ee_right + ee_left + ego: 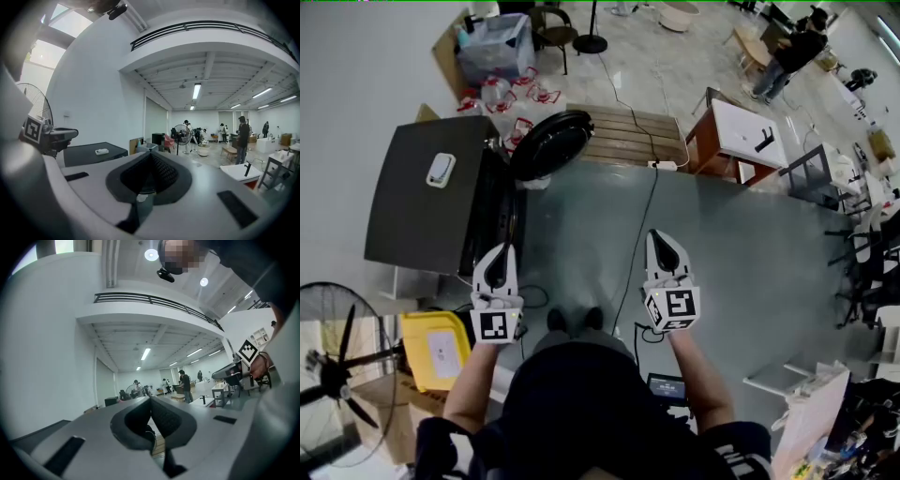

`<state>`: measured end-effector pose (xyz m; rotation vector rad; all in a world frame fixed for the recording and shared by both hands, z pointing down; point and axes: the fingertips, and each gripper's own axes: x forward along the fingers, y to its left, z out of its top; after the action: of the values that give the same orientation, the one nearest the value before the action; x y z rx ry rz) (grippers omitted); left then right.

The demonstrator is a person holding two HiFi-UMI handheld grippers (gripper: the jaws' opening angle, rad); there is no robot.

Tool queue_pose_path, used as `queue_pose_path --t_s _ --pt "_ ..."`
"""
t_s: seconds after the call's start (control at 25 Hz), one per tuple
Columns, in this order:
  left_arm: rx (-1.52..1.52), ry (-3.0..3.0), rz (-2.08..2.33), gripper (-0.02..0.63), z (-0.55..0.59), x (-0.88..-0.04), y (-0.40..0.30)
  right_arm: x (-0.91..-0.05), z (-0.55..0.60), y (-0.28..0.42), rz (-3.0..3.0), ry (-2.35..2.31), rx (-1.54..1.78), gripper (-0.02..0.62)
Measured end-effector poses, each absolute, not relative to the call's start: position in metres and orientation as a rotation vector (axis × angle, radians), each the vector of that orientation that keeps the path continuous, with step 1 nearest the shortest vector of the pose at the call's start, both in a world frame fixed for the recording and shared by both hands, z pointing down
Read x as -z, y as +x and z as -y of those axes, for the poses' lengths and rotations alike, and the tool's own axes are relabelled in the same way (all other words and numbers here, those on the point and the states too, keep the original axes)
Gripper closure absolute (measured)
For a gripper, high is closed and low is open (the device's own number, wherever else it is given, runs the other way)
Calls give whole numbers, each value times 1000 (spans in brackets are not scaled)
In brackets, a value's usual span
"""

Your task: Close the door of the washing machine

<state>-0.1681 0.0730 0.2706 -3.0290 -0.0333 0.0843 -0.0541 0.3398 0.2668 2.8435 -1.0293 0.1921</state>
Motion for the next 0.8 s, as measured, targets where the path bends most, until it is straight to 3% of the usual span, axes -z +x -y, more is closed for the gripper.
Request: queue_pose_path --t_s 0.8 --pt "-47 -3019 24 583 -100 -279 -161 -277 -364 -39 1148 2795 -167 575"
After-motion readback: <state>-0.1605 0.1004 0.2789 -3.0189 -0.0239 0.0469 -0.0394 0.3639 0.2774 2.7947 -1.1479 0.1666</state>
